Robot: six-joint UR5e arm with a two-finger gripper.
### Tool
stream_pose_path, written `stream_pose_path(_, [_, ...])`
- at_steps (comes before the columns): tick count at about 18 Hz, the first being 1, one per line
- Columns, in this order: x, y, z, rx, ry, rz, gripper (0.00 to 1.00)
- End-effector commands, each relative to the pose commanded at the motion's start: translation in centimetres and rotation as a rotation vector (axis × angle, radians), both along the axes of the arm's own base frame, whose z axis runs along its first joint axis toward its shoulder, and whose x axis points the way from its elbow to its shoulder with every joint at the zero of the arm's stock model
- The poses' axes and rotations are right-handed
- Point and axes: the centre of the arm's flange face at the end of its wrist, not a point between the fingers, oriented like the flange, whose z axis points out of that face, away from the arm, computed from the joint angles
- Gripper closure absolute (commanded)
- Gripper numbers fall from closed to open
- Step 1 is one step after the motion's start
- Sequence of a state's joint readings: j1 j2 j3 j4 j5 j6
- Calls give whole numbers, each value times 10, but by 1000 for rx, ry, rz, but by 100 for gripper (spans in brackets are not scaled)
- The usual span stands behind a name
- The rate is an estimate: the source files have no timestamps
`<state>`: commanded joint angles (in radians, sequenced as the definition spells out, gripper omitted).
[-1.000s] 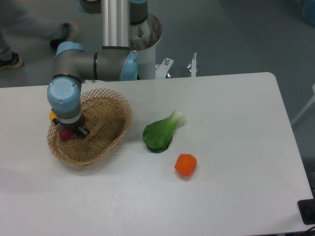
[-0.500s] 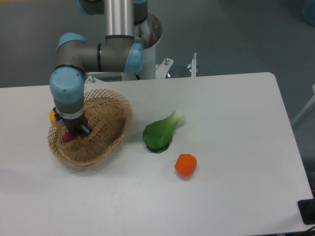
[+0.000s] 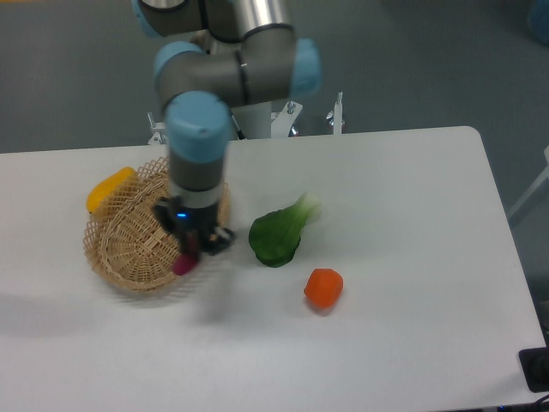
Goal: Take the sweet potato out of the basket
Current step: 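Carry the held sweet potato away from the basket past the carrot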
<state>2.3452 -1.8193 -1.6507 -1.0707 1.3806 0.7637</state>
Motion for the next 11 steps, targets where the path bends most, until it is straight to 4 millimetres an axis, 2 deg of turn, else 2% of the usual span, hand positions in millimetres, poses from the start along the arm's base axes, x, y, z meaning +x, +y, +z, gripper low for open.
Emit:
stream_pose_path(3, [-46,-12,7,9,32,20,91])
stream_pose_path(6, [-90,-15,11,12,61,15,94])
stream_pose_path(11, [-154,-23,1,-61,117,-44,94])
